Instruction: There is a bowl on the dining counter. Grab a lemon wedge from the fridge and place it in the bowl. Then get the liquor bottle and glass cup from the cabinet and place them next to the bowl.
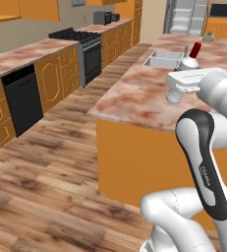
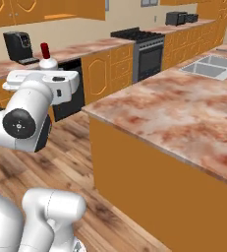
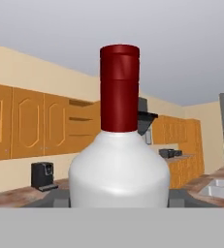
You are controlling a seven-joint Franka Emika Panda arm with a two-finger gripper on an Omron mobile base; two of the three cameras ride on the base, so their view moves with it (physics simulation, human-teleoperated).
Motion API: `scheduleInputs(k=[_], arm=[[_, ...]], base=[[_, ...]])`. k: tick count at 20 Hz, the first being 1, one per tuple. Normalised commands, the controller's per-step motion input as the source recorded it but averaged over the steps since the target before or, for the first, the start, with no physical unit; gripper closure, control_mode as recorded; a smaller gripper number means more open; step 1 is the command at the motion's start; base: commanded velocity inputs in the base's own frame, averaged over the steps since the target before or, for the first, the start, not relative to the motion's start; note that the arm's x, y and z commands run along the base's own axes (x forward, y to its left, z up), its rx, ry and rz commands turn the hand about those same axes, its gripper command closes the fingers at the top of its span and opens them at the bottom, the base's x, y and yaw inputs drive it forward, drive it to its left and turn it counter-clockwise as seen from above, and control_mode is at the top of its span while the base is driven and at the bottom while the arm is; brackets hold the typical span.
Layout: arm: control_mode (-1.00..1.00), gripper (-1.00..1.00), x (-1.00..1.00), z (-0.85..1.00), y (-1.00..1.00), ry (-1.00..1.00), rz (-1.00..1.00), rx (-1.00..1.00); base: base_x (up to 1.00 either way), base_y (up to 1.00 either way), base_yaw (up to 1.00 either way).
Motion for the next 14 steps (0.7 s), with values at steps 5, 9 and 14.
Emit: scheduleInputs(k=[5, 9, 14], arm=[[1.0, 1.0, 0.0, 0.0, 0.0, 0.0, 0.0, 0.0], [1.0, 1.0, 0.0, 0.0, 0.0, 0.0, 0.0, 0.0], [1.0, 1.0, 0.0, 0.0, 0.0, 0.0, 0.0, 0.0]], base=[[0.12, -1.0, 0.11], [0.01, -1.0, 0.11], [-0.11, -1.0, 0.11]])
